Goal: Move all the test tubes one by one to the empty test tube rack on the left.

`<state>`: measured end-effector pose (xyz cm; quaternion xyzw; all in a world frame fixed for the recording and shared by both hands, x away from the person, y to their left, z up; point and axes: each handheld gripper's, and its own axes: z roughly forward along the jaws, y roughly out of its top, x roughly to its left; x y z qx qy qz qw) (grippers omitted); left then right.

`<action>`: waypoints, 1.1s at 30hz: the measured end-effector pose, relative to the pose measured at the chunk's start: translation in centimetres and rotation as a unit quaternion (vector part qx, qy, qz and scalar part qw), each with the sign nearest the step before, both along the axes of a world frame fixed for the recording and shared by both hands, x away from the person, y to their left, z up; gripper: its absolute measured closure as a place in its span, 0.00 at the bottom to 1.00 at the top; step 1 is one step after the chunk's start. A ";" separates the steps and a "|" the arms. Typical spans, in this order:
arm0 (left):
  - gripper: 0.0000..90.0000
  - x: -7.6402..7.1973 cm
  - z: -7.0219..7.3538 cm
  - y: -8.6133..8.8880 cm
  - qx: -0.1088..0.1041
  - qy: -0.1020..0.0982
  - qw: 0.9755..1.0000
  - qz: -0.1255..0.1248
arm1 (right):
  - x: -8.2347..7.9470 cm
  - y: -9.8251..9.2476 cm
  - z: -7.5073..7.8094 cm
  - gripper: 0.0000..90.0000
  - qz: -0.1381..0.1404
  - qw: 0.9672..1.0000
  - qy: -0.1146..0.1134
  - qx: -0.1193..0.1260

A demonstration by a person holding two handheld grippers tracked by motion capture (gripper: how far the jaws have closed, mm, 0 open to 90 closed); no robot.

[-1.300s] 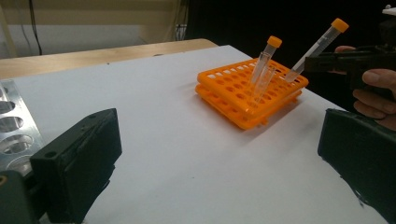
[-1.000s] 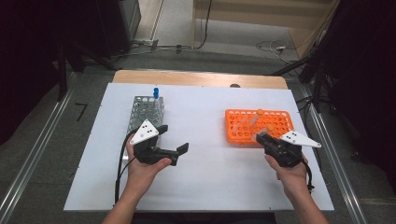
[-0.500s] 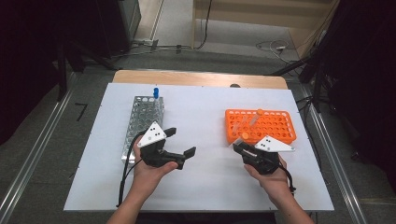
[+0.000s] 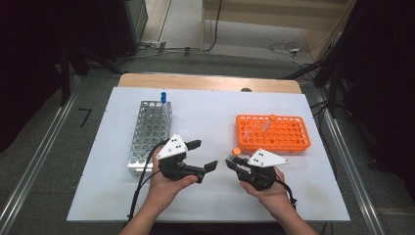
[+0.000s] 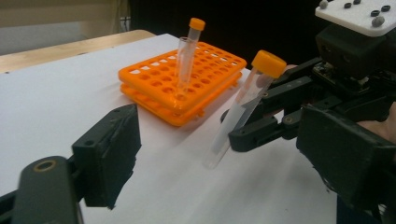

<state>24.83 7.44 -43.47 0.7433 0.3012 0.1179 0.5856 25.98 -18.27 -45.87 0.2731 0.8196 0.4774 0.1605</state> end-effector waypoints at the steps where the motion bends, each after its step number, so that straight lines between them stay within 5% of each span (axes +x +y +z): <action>1: 0.20 0.0 0.0 -0.2 0.001 0.000 1.000 -0.004 | -0.1 0.2 0.0 0.81 0.005 1.000 -0.001 -0.001; 18: 0.66 -0.6 -0.3 -2.6 0.028 -0.022 0.997 -0.064 | -1.6 2.3 0.3 0.81 0.059 0.998 0.006 -0.009; 29: 0.82 -0.9 -0.2 -2.6 0.047 -0.059 0.996 -0.039 | -1.6 2.2 0.4 0.81 0.066 0.998 0.010 -0.005; 33: 0.83 -0.8 -0.2 -2.4 0.038 -0.057 0.997 -0.035 | -1.5 2.1 0.5 0.81 0.065 0.998 0.009 -0.004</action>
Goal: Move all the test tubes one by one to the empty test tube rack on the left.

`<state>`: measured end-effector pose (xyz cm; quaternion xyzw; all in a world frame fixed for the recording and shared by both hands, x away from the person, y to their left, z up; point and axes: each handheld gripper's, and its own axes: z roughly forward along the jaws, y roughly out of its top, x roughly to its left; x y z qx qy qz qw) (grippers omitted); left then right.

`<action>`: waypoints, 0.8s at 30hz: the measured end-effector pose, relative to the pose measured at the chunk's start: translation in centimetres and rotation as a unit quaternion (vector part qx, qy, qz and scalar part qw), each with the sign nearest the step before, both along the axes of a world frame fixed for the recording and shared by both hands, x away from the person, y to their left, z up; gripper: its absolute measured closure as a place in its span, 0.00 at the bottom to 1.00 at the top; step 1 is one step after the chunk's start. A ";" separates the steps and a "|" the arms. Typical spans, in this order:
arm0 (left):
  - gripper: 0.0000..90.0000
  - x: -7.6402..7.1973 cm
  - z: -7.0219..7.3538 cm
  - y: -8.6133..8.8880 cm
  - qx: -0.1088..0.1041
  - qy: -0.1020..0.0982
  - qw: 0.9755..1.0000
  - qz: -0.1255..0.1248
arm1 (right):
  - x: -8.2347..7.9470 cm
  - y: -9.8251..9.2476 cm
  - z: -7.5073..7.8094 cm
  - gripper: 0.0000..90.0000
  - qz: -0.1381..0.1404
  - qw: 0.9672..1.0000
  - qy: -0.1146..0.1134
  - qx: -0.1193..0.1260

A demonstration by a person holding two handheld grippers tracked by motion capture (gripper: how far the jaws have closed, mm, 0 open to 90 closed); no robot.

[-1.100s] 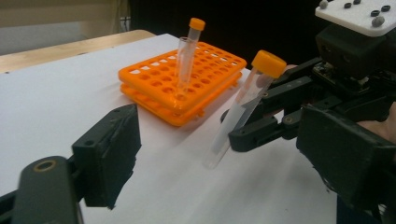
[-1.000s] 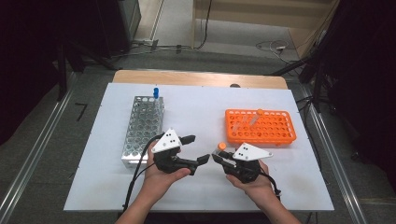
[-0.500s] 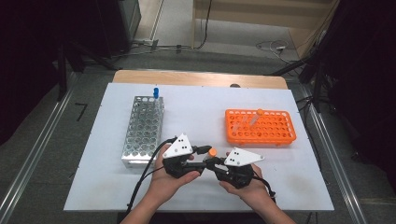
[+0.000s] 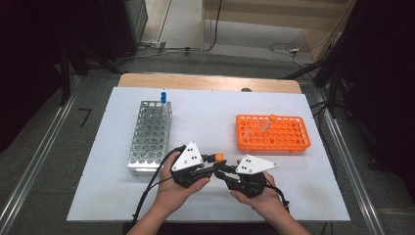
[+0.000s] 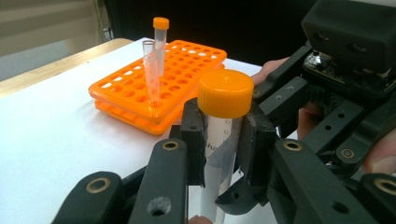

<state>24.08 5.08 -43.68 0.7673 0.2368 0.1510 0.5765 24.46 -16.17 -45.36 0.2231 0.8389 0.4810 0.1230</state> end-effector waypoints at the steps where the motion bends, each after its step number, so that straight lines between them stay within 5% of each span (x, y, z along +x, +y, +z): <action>1: 0.83 0.0 0.0 0.0 0.000 -0.001 1.000 0.000 | 0.0 0.0 0.0 0.80 0.000 1.000 0.000 0.002; 12: 0.83 0.7 0.7 1.8 -0.018 0.006 0.999 0.033 | 0.8 -2.3 0.5 0.42 0.005 0.999 0.013 0.035; 18: 0.83 1.3 1.2 3.3 -0.025 0.008 0.998 0.057 | 1.0 -4.0 0.7 0.13 -0.015 0.999 -0.007 0.044; 24: 0.83 2.2 1.9 5.2 -0.035 0.006 0.996 0.088 | 1.0 -6.0 0.7 0.05 -0.026 0.998 -0.010 0.052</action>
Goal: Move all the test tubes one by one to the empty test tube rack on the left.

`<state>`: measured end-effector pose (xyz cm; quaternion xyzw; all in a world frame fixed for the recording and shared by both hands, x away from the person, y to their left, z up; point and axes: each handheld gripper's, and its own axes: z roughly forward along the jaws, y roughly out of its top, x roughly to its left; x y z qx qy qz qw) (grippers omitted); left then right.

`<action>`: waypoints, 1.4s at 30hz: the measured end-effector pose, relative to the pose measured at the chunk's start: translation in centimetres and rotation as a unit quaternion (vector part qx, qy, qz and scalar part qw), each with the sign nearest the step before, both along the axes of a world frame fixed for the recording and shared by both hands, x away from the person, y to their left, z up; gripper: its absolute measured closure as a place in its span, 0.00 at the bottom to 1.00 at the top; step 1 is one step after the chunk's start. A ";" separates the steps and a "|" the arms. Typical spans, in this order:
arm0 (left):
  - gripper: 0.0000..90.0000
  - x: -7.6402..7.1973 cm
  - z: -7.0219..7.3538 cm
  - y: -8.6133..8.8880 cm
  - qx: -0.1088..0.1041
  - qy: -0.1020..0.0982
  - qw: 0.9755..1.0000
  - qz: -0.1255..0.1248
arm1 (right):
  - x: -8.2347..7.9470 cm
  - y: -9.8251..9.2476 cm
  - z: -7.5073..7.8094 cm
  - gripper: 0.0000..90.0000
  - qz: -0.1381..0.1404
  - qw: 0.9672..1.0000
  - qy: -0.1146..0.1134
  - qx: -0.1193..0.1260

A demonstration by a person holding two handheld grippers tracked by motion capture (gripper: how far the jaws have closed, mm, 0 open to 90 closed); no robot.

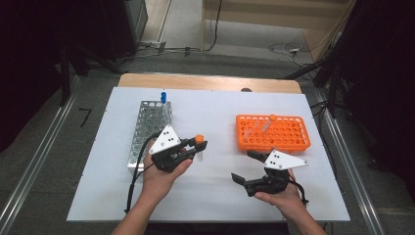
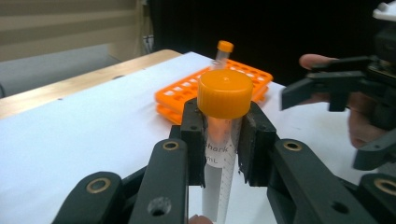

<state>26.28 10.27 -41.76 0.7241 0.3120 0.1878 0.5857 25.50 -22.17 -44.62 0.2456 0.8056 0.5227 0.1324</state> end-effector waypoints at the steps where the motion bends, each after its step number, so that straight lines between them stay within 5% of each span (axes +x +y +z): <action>1: 0.83 0.2 0.1 0.3 0.000 0.000 1.000 0.005 | 0.0 -0.3 0.0 0.04 -0.002 1.000 -0.001 -0.002; 17: 0.83 3.5 1.1 5.6 -0.008 -0.004 0.995 0.096 | 1.2 -5.0 -1.1 0.04 -0.049 0.999 0.004 0.002; 42: 0.83 9.3 -0.3 9.1 -0.029 0.004 0.977 0.213 | 2.0 -6.1 -1.9 0.04 -0.063 0.998 0.006 0.003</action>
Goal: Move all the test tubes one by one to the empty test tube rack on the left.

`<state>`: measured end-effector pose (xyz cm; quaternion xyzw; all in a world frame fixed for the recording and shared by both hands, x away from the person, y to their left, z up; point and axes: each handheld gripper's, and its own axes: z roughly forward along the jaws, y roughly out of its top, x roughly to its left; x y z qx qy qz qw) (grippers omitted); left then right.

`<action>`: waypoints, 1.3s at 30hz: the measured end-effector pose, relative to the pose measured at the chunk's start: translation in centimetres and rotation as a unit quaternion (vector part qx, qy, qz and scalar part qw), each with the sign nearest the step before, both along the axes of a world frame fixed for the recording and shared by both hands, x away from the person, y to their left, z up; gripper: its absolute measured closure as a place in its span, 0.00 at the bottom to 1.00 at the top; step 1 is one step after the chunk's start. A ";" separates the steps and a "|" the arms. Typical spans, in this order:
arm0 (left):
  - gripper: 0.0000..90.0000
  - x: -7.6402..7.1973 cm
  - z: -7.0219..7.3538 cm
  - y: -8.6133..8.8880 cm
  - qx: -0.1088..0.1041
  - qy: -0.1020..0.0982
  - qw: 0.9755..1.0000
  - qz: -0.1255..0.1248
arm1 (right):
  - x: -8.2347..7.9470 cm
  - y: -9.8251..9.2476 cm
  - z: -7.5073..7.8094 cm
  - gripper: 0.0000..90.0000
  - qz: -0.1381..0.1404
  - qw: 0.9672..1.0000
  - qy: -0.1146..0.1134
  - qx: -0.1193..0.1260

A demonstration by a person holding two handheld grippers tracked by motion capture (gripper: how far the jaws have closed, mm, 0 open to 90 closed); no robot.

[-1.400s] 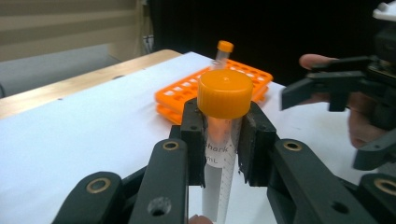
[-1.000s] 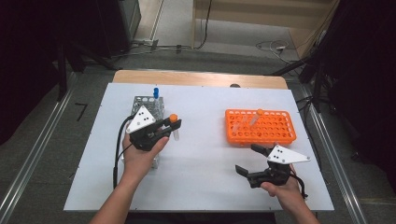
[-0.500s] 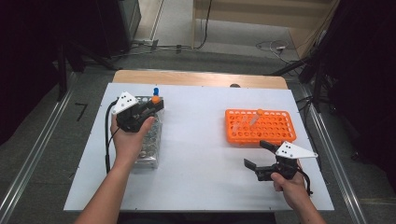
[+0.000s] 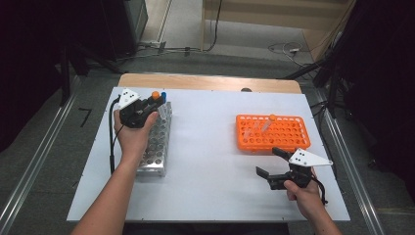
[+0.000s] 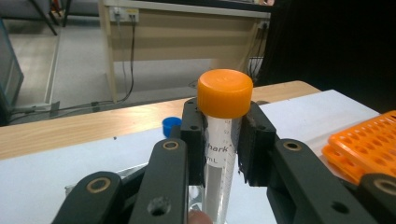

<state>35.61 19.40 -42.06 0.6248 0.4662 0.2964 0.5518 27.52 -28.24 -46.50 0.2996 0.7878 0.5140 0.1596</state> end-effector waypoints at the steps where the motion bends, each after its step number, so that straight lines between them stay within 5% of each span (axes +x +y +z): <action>1: 0.83 0.1 -0.1 0.0 -0.003 0.000 1.000 0.000 | 0.0 0.0 0.0 0.04 0.000 1.000 0.000 0.000; 6: 0.83 0.8 -0.5 0.0 -0.006 0.005 1.000 0.011 | 0.0 0.1 -0.1 0.04 0.002 1.000 -0.001 0.000; 16: 0.83 1.0 -1.1 -0.8 0.042 0.046 0.998 0.013 | 0.1 0.0 -0.2 0.04 0.001 1.000 -0.002 -0.001; 26: 0.81 1.3 -1.3 -1.1 0.060 0.086 0.994 0.005 | 0.2 -0.2 -0.2 0.04 -0.005 1.000 0.000 0.001; 33: 0.66 1.5 -1.3 -1.2 0.057 0.095 0.994 -0.010 | 0.3 -0.3 -0.2 0.04 -0.007 1.000 0.001 0.004; 39: 0.40 1.0 -0.7 -0.9 0.033 0.091 0.995 -0.010 | 0.4 -0.3 0.0 0.04 -0.010 1.000 -0.001 0.008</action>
